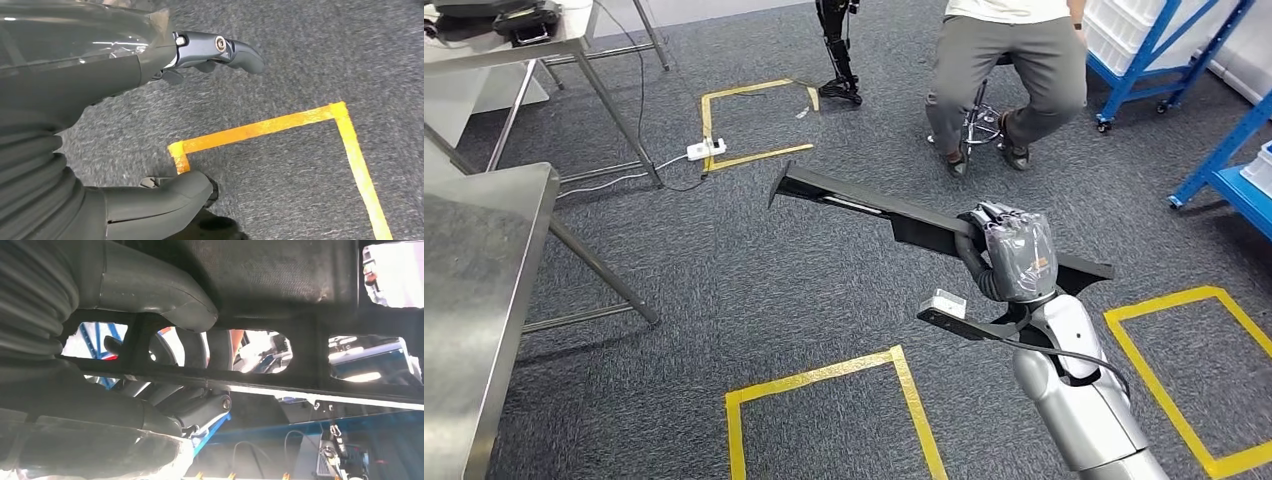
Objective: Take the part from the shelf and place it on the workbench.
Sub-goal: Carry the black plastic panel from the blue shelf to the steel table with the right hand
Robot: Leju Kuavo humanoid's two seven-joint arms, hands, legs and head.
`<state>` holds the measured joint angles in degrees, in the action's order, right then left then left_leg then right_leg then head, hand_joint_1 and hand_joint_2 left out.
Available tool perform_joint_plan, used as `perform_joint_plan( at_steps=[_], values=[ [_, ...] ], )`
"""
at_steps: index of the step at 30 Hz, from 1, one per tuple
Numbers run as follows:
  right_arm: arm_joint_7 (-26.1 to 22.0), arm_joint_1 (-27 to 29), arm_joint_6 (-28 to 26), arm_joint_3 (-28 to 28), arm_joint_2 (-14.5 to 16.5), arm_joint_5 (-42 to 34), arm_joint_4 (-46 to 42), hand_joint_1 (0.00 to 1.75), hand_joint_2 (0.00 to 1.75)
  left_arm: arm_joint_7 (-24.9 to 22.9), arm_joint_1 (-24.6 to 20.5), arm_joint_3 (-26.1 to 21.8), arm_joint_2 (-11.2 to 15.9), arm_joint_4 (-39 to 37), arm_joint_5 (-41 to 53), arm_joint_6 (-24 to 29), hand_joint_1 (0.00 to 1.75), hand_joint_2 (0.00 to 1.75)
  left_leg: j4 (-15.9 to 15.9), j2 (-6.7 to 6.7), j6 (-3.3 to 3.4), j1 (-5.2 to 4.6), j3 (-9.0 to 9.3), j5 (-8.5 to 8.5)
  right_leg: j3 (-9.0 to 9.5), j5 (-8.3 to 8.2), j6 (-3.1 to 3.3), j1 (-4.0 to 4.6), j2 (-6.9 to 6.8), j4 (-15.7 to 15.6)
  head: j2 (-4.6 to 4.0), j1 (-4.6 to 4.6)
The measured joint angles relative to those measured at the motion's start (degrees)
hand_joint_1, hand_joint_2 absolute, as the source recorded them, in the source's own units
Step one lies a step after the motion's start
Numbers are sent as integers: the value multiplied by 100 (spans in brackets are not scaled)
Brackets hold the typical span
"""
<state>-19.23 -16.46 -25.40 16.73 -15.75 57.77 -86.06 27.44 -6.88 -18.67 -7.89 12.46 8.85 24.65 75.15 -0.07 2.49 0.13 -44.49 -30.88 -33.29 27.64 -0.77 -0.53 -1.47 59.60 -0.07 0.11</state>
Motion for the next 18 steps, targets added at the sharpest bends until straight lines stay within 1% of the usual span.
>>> perform_joint_plan(
  at_steps=[1,2,3,4,5,6,7,8,9,10,11,12,13,14,15,16,17,18],
  values=[
    [0,-3,0,1,3,0,1,168,175,1,0,0,2,0,1,0,0,175,-270,12,72,-46,125,175,13,9,13,18,-41,-3,0,1],
    [0,-7,0,1,6,0,0,168,175,2,-2,0,7,1,1,0,0,175,-685,63,165,-118,340,380,30,18,26,29,-82,-10,0,1],
    [0,-7,0,1,8,0,0,168,175,3,-8,-1,20,2,2,0,0,175,-1074,147,250,-192,548,521,50,26,33,40,-121,-23,0,4],
    [0,-7,1,2,10,1,0,168,175,7,-17,-1,33,4,5,0,0,175,-1378,224,315,-260,707,609,65,31,35,39,-162,-41,-1,6],
    [0,-6,2,2,13,1,0,168,175,10,-25,-2,45,7,8,0,0,175,-1552,274,354,-311,795,639,75,34,29,34,-205,-59,-1,4],
    [0,-3,3,3,15,2,1,168,175,13,-31,-2,55,8,10,0,0,175,-1610,278,365,-334,814,630,83,35,21,26,-250,-82,-1,4],
    [-1,-6,5,4,19,2,-4,168,175,16,-32,-3,58,9,11,0,0,175,-1681,234,388,-349,844,656,109,30,7,22,-297,-123,0,-2],
    [-1,-6,6,2,21,2,-12,168,175,17,-25,-4,58,8,11,0,0,175,-1789,187,405,-330,918,704,130,37,0,32,-308,-138,0,-2],
    [-3,-10,7,1,23,1,-20,168,175,19,-22,-5,54,8,11,0,0,175,-1921,141,433,-303,1009,761,129,72,1,41,-258,-95,-1,-5],
    [-8,-19,7,-2,22,1,-27,168,175,19,-24,-8,48,7,10,-1,0,175,-2046,95,458,-270,1098,821,72,147,5,50,-161,62,-1,-7],
    [-11,-23,7,-6,15,0,-27,168,175,18,-29,-9,37,7,12,-5,0,175,-2129,49,458,-231,1162,863,-67,267,14,44,-38,355,-1,0],
    [-14,-24,7,-8,8,0,-23,168,175,12,-38,-10,23,7,14,-10,0,175,-2156,-3,460,-214,1178,875,-252,400,9,23,64,719,-1,3],
    [-16,-18,7,-9,0,1,-19,168,175,-2,-42,-11,9,6,16,-15,0,175,-2152,-58,445,-197,1178,873,-447,509,-15,-5,117,1068,-1,9],
    [-15,-5,7,-9,-5,1,-14,168,175,-22,-38,-11,-5,4,19,-19,0,175,-2139,-119,421,-177,1177,861,-581,551,-65,-39,134,1278,-1,14],
    [-14,6,7,-9,-8,2,-10,168,175,-52,-31,-11,-17,2,26,-23,0,175,-2111,-178,386,-153,1175,841,-618,503,-141,-83,138,1289,-1,13],
    [-14,12,7,-9,-8,2,-8,168,175,-106,-24,-11,-24,-2,39,-37,0,175,-2057,-239,331,-120,1169,806,-540,364,-242,-132,141,1077,-1,12],
    [-13,15,7,-10,-9,2,-5,168,175,-188,-20,-11,-26,-5,55,-64,0,175,-1965,-298,255,-80,1151,749,-377,182,-353,-192,162,696,-1,13],
    [-13,13,7,-7,-5,2,2,168,175,-300,-19,-11,-15,-8,81,-97,0,175,-1856,-355,169,-58,1105,681,-235,52,-442,-227,226,391,-1,25]
  ],
)
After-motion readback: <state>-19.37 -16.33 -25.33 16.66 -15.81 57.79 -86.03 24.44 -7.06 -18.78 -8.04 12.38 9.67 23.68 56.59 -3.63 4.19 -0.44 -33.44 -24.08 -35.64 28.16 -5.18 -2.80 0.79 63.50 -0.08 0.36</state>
